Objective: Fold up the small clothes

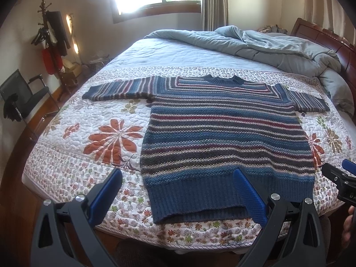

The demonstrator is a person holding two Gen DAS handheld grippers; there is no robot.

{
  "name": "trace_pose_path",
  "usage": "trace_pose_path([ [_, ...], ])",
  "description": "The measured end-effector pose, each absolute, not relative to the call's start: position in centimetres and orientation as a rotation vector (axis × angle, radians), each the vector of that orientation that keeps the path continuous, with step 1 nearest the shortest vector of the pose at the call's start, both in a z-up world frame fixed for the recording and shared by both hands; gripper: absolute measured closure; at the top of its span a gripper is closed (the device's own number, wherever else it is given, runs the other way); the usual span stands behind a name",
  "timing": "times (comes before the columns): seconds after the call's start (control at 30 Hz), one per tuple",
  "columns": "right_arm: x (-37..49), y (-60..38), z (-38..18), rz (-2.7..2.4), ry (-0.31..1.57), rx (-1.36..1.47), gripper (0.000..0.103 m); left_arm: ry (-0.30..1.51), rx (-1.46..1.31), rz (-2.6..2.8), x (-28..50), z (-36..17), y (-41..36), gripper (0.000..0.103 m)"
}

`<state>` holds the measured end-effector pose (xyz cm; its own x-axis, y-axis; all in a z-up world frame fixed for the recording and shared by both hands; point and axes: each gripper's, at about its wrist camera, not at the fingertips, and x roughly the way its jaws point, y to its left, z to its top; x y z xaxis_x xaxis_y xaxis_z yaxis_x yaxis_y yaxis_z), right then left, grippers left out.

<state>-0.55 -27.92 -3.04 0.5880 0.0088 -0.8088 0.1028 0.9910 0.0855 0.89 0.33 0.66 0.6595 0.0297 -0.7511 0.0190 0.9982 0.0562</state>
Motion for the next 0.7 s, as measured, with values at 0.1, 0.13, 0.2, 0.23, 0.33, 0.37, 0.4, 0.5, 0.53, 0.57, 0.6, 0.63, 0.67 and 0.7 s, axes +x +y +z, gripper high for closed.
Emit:
trace_pose_path([
  [0.1, -0.55, -28.22, -2.91, -0.059, 0.932, 0.137, 0.003, 0.848, 0.068, 0.008, 0.9, 0.69, 0.26, 0.004],
  [0.13, -0.55, -28.26, -2.93, -0.059, 0.931, 0.138, 0.003, 0.848, 0.07, 0.009, 0.89, 0.7, 0.23, 0.004],
  [0.2, -0.48, -28.35, -2.98, -0.054, 0.931, 0.142, 0.003, 0.85, 0.069, 0.009, 0.91, 0.68, 0.22, 0.004],
  [0.23, -0.45, -28.36, -2.99, -0.049, 0.933, 0.144, 0.003, 0.85, 0.069, 0.008, 0.91, 0.68, 0.21, 0.004],
  [0.33, -0.39, -28.22, -3.02, -0.044, 0.934, 0.145, 0.003, 0.849, 0.07, 0.008, 0.89, 0.67, 0.21, 0.004],
  [0.37, -0.41, -28.23, -3.02, -0.045, 0.933, 0.144, 0.003, 0.849, 0.07, 0.008, 0.9, 0.67, 0.22, 0.004],
  [0.4, -0.41, -28.28, -3.01, -0.047, 0.931, 0.144, 0.003, 0.849, 0.07, 0.008, 0.9, 0.68, 0.21, 0.004],
  [0.5, -0.43, -28.33, -3.04, -0.047, 0.932, 0.149, 0.003, 0.851, 0.07, 0.007, 0.94, 0.67, 0.17, 0.004],
  [0.53, -0.42, -28.32, -3.04, -0.047, 0.932, 0.15, 0.003, 0.852, 0.07, 0.007, 0.97, 0.66, 0.14, 0.004],
  [0.57, -0.43, -28.34, -3.04, -0.046, 0.931, 0.15, 0.003, 0.852, 0.07, 0.007, 0.99, 0.67, 0.11, 0.004],
  [0.6, -0.43, -28.35, -3.02, -0.045, 0.929, 0.15, 0.003, 0.852, 0.07, 0.007, 1.0, 0.66, 0.05, 0.004],
  [0.63, -0.42, -28.27, -3.0, -0.045, 0.928, 0.15, 0.003, 0.852, 0.07, 0.007, 1.0, 0.66, 0.04, 0.004],
  [0.67, -0.43, -28.26, -2.97, -0.044, 0.925, 0.15, 0.003, 0.853, 0.07, 0.007, 1.01, 0.66, 0.04, 0.004],
  [0.7, -0.45, -28.22, -2.93, -0.043, 0.924, 0.149, 0.003, 0.853, 0.07, 0.006, 1.0, 0.66, 0.02, 0.004],
])
